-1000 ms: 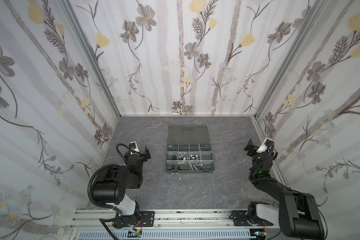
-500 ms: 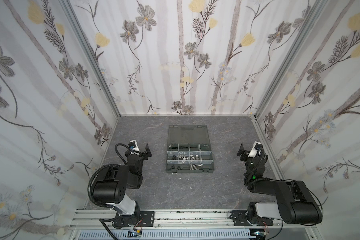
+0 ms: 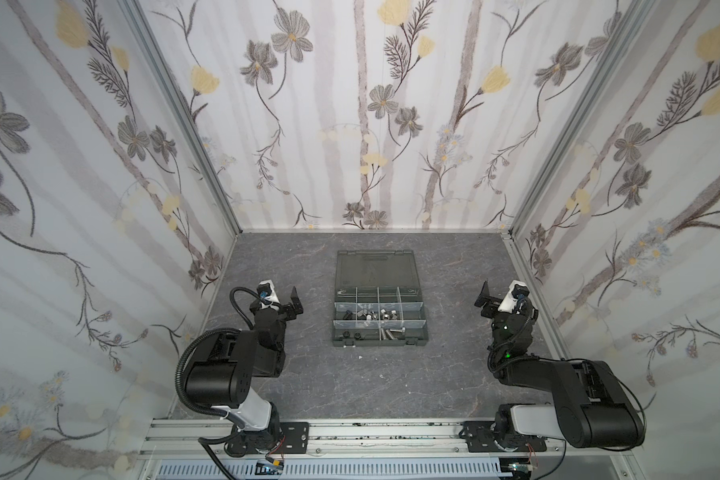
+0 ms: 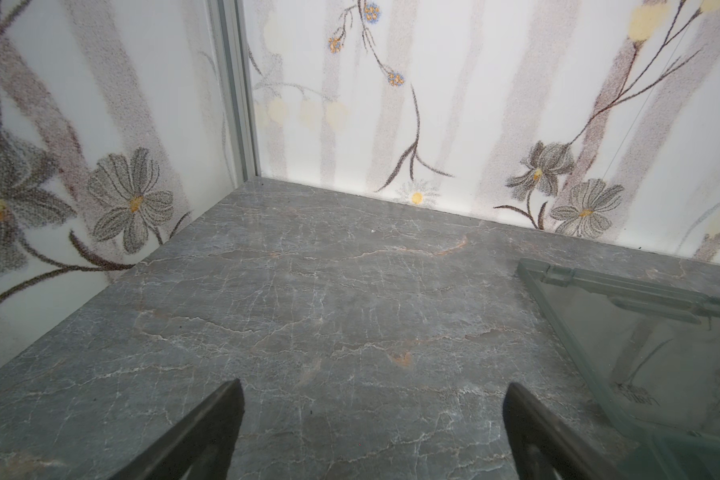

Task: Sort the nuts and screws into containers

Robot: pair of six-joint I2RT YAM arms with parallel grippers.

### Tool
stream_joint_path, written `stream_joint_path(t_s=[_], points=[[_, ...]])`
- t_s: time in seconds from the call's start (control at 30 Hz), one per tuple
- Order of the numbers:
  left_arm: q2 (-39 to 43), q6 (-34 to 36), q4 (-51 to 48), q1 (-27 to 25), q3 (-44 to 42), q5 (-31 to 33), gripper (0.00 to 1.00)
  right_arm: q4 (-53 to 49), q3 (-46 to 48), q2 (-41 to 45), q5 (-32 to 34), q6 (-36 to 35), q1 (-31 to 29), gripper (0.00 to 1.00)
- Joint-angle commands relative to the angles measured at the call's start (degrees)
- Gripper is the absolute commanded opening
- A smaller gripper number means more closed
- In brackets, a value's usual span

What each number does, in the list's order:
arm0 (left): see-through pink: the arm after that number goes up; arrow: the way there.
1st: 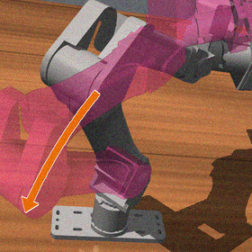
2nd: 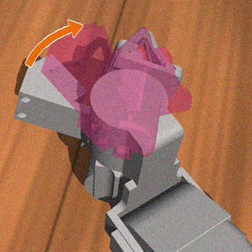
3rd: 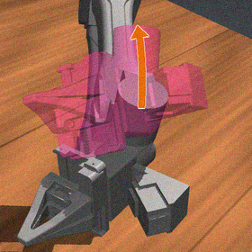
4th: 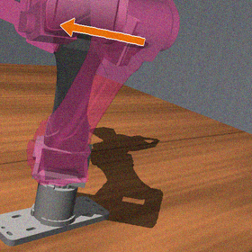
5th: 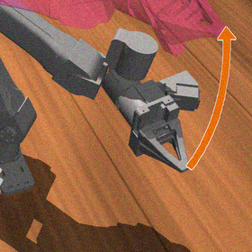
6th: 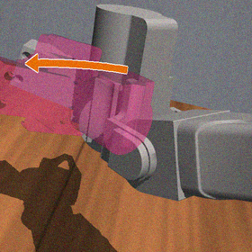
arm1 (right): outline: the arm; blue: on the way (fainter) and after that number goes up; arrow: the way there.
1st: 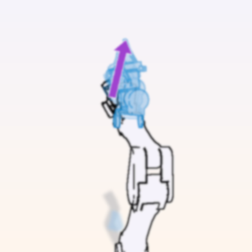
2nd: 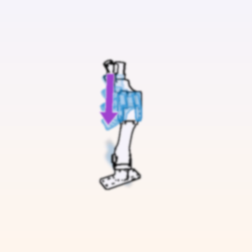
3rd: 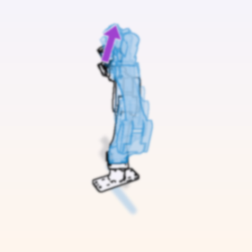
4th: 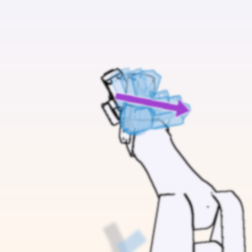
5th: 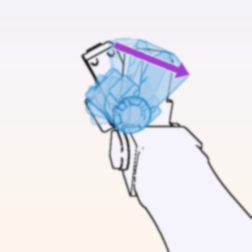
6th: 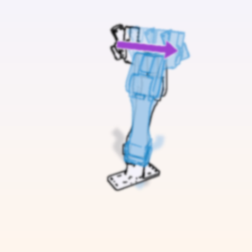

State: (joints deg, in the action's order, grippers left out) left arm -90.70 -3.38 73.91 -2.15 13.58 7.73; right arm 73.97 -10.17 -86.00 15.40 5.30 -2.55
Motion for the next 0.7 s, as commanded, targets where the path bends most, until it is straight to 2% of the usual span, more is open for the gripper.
stream_joint_path(t_s=[0.0,0.67], points=[[-0.1,-0.1,3.1,0.0,0.0,0.1,1.0,3.0,0.0,0.0,0.2,-1.0,-0.1,1.0],[-0.1,-0.1,3.1,0.0,0.0,0.1,1.0,2.9,-0.2,-0.3,0.0,-1.2,-0.2,1.0]])
